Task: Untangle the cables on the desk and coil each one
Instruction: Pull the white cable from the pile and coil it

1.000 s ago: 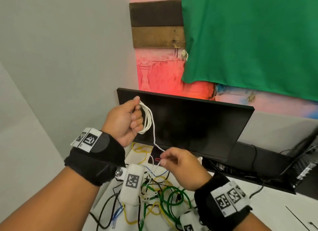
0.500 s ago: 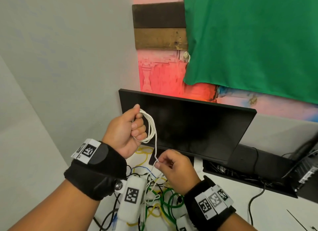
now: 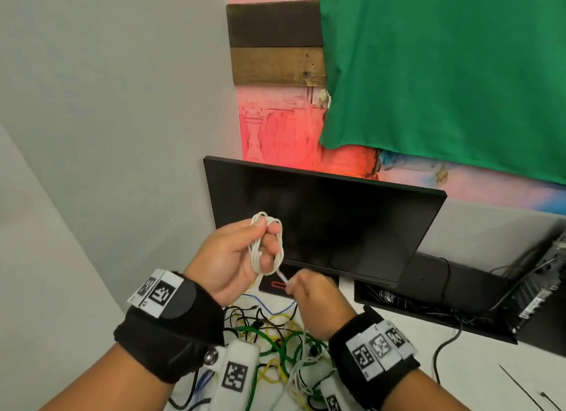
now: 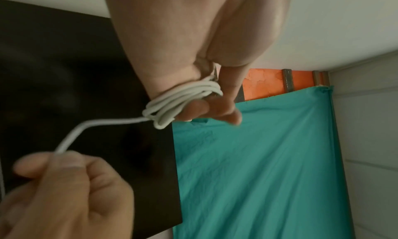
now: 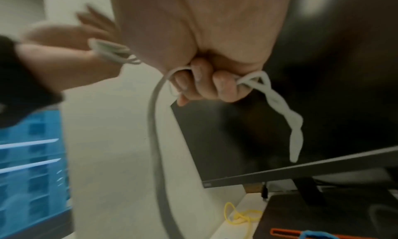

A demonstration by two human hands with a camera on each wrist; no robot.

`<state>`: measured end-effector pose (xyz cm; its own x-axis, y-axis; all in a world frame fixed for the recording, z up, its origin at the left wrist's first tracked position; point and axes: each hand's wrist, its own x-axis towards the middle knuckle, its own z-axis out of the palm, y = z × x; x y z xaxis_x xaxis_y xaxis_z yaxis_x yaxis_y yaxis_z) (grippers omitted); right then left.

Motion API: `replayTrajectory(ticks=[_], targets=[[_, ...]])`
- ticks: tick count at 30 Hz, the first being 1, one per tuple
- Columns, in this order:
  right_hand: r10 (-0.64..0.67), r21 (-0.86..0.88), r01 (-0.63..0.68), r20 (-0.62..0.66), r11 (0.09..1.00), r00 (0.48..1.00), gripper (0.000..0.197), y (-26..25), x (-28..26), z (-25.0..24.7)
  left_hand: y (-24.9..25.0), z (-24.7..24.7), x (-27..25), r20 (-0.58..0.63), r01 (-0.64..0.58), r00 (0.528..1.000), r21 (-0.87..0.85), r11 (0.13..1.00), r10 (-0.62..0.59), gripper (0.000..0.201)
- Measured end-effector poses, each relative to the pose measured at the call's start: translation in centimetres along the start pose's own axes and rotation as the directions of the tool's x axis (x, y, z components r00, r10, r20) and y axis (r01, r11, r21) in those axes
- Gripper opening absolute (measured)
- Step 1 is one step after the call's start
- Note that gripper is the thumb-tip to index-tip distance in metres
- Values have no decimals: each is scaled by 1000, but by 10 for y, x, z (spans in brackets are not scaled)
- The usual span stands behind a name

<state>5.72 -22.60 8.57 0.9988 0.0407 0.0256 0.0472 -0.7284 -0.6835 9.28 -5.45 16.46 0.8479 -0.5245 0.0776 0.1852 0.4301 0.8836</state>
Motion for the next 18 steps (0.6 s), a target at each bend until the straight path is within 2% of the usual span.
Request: replayTrajectory(ticks=[3,5,7,8,11,12,13,16,17,18], targets=[[-163,13,163,109,987,981,23,-18,-16,5,-17,4,2,-96,-51,992,263,964,79,21],[-240,93,231,108,968,965,20,-25,-22,1,-30,5,0,-99,-63,987,479,876,125,15],[-286,222,255,119,941,951,18,-27,-28,-7,-40,5,-5,-67,-53,990,640,767,124,14],[-304,241,265,140,934,942,23,-26,-30,-11,-44,4,-7,-50,-50,991,712,701,122,15],[-326,203,289,182,936,928,38,-20,-33,-20,-46,1,-9,12,-78,987,909,410,161,23],[-330,206,294,170,933,929,36,-17,-34,-23,-46,1,-9,19,-73,988,932,354,153,26],[-339,210,306,143,928,930,35,-14,-34,-26,-45,1,-9,17,-60,992,938,342,129,30],[-357,211,336,74,918,931,31,-8,-30,-36,-41,1,-11,10,-8,1000,903,430,-2,39],[-326,231,311,29,922,945,28,-3,-27,-40,-40,-1,-11,17,4,999,903,431,-44,44],[-270,255,269,-34,929,962,26,2,-24,-45,-39,-4,-11,28,4,997,920,392,-76,47]])
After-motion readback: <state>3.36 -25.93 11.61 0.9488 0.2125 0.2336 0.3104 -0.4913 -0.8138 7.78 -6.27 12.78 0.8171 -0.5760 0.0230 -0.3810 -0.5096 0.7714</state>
